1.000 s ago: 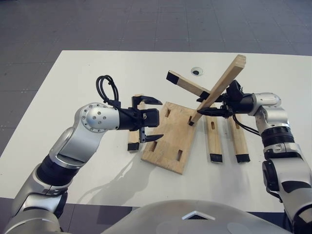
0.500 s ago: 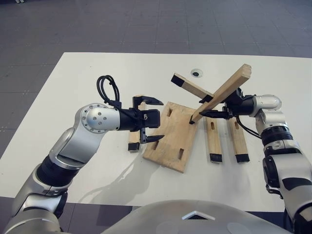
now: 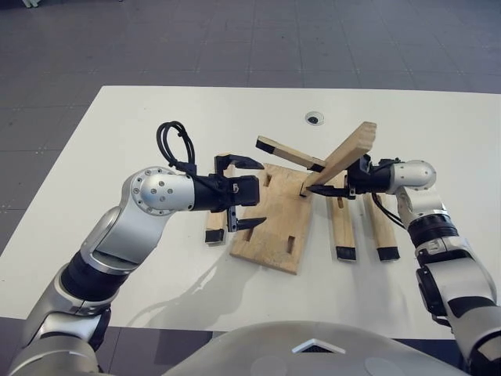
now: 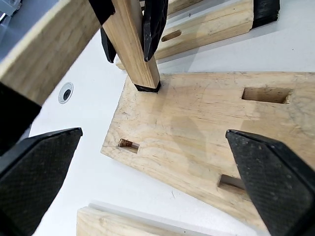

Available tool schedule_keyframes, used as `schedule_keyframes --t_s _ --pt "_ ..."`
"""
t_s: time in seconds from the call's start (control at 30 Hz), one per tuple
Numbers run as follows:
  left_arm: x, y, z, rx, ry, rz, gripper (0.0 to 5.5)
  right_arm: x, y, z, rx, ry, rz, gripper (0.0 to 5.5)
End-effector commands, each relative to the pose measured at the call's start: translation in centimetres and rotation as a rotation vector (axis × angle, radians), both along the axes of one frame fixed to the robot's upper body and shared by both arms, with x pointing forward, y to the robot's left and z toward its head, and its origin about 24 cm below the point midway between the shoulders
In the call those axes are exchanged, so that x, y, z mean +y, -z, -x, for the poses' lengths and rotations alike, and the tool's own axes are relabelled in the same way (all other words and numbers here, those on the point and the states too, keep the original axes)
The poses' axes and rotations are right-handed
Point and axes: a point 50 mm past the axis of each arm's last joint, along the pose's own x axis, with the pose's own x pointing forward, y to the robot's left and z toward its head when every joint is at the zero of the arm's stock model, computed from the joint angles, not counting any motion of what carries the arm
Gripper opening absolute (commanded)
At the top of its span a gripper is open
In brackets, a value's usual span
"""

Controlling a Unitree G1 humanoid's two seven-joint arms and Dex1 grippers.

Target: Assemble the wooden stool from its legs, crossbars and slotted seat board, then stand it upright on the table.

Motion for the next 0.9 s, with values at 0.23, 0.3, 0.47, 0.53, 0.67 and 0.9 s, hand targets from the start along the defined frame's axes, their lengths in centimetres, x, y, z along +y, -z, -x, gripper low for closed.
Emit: schedule_keyframes --t_s 0.23,0.3,0.47,0.53,0.67,0.9 --pt "-0.5 -0.1 0.3 0.020 -0.005 0.028 5.48 -2.2 6.0 2.7 0.563 0.033 0.157 2.15" --pt "-0.5 -0.1 0.4 0.022 -0.008 0.027 5.48 -2.3 6.1 2.8 0.443 0.032 0.192 2.15" --pt "-0.5 0.0 0.5 0.026 -0.014 0.028 5.48 -1.8 6.0 3.3 0.182 -0.017 0.230 2.15" --pt "-0.5 0.0 0.6 0.028 -0.016 0.030 5.48 -1.8 6.1 3.2 0.181 -0.003 0.227 2.15" --pt "-0.5 0.0 0.6 0.030 -0.013 0.029 5.48 -2.0 5.9 2.7 0.225 0.028 0.199 2.15" --pt "-0.3 0.0 0.6 0.034 -0.013 0.023 5.48 -2.2 5.0 1.5 0.354 0.098 0.093 2.15"
